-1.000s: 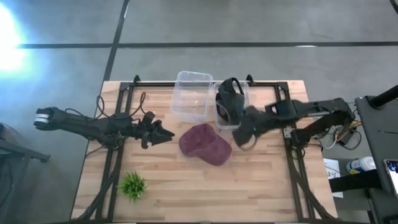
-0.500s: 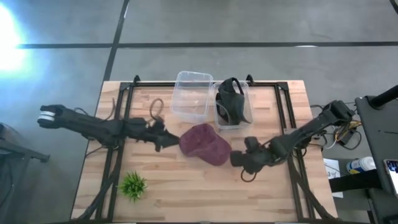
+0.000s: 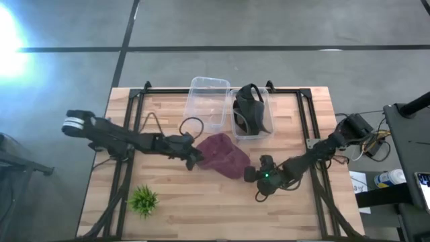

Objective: Pick & Place hat
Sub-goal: Put the pink cap into the left transparent bin, then return to Home Position

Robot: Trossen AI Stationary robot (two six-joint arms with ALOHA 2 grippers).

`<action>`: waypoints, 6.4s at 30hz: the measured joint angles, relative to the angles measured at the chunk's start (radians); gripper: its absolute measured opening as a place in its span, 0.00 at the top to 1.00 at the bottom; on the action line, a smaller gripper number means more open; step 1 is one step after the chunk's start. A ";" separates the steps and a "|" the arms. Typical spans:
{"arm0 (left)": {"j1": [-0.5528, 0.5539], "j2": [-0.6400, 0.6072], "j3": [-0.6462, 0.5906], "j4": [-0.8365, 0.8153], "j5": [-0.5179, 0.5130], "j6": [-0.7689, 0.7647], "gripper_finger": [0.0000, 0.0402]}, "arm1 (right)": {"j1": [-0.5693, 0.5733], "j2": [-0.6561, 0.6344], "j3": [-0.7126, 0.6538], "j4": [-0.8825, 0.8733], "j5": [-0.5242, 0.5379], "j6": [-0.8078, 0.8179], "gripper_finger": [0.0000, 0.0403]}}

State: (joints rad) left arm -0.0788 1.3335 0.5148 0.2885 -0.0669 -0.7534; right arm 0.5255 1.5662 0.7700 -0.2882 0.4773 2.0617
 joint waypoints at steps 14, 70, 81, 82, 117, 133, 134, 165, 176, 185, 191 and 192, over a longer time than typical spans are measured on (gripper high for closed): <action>-0.002 0.325 0.135 -0.010 0.072 -0.060 0.53 | -0.006 0.153 0.005 0.163 0.270 -0.019 0.52; -0.308 -0.461 0.283 -0.217 -0.377 0.031 0.53 | -0.615 0.062 0.797 -0.254 -0.034 -1.369 0.97; -0.341 -0.455 0.283 -0.214 -0.405 0.019 0.53 | -0.786 0.305 0.892 -0.306 -0.452 -1.319 0.96; -0.341 -0.456 0.283 -0.214 -0.412 0.025 0.53 | -0.793 0.324 0.900 -0.303 -0.456 -1.316 0.95; -0.159 -0.531 0.231 -0.368 -0.210 0.113 0.53 | -0.330 -0.568 0.241 -0.179 -0.059 -1.411 0.52; -0.113 -0.718 -0.139 0.122 0.015 0.248 0.53 | -0.317 -0.994 -0.329 0.465 -0.300 -1.600 0.52; -0.111 -0.730 -0.169 0.160 0.029 0.252 0.53 | -0.316 -1.012 -0.364 0.486 -0.303 -1.607 0.52; -0.095 -0.990 -0.501 -0.282 0.100 0.203 0.53 | -0.316 -1.169 -0.759 0.327 -0.295 -1.609 0.52; 0.040 -1.260 -0.501 -0.274 0.200 0.252 0.53 | -0.316 -1.164 -0.759 0.323 -0.295 -1.609 0.52; 0.095 -1.333 -0.505 -0.280 0.156 0.649 0.53 | -0.316 -1.163 -0.759 0.323 -0.295 -1.609 0.52; 0.113 -1.333 -0.507 -0.282 0.111 0.654 0.53 | -0.316 -1.164 -0.759 0.323 -0.295 -1.609 0.52; 0.113 -1.333 -0.507 -0.277 0.111 0.640 0.53 | -0.316 -1.164 -0.759 0.323 -0.295 -1.609 0.52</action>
State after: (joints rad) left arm 0.0338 0.0000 0.0075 0.0113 0.0446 -0.1138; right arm 0.2092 0.4019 0.0109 0.0349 0.1825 0.4526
